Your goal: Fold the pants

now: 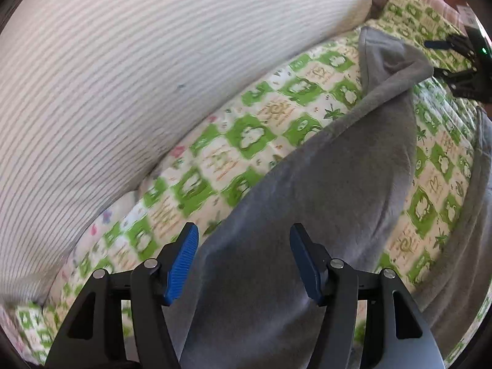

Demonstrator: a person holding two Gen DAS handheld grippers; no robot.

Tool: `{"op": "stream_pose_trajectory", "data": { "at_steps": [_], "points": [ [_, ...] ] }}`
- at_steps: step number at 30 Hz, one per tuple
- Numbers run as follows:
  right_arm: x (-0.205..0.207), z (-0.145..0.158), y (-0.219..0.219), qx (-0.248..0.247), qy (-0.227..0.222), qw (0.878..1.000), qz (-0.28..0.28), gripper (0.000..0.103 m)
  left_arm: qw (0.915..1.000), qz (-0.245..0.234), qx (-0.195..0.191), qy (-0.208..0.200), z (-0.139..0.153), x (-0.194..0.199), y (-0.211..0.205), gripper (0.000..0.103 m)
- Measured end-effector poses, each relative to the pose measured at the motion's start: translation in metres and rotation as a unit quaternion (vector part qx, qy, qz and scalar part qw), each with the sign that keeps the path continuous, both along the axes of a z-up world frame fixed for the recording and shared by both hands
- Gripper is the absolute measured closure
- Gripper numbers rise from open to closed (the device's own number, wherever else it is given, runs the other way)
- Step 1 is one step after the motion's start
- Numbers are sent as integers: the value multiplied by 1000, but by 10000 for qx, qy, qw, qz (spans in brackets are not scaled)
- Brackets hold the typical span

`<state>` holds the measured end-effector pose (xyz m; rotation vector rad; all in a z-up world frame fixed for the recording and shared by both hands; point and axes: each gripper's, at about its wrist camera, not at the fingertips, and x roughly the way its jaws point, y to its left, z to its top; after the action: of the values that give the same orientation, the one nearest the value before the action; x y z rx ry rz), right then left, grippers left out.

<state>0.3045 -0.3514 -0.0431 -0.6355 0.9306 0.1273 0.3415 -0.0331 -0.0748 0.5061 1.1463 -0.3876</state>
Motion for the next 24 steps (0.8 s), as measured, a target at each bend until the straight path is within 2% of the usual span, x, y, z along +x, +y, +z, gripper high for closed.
{"op": "stream_pose_trajectory", "data": {
  "at_steps": [3,5,6,7,8,9,12,16,19,24],
  "points": [
    [14,-5,3,-67,-38,10000,33,38,9994,-276,202,12,-14,7,-20,41],
    [20,-5,1,148,-11,9998,104,39,9988,-360,327,37,-23,12,-32,41],
    [25,-3,-3,390,37,9991,152,48,9985,-403,378,21,-27,14,-37,42],
    [27,-2,-6,535,97,9984,142,57,9983,-430,382,9,-28,15,-40,56],
    [30,-2,-10,651,167,9977,50,75,9986,-473,217,129,-28,14,-42,71],
    [32,-1,-13,679,188,9975,-64,87,9987,-461,100,212,-26,12,-42,97],
    [24,10,-25,1108,134,9935,-218,94,9983,-573,73,28,-15,-5,-43,99],
    [6,28,-37,1381,74,9897,-358,95,9978,-629,-194,-56,8,-36,-37,100],
    [-11,39,-39,1413,36,9890,-443,95,9964,-671,-502,-121,30,-70,-33,100],
    [-38,53,-47,1339,111,9891,-605,95,9940,-751,-794,-91,53,-113,-34,100]
  ]
}}
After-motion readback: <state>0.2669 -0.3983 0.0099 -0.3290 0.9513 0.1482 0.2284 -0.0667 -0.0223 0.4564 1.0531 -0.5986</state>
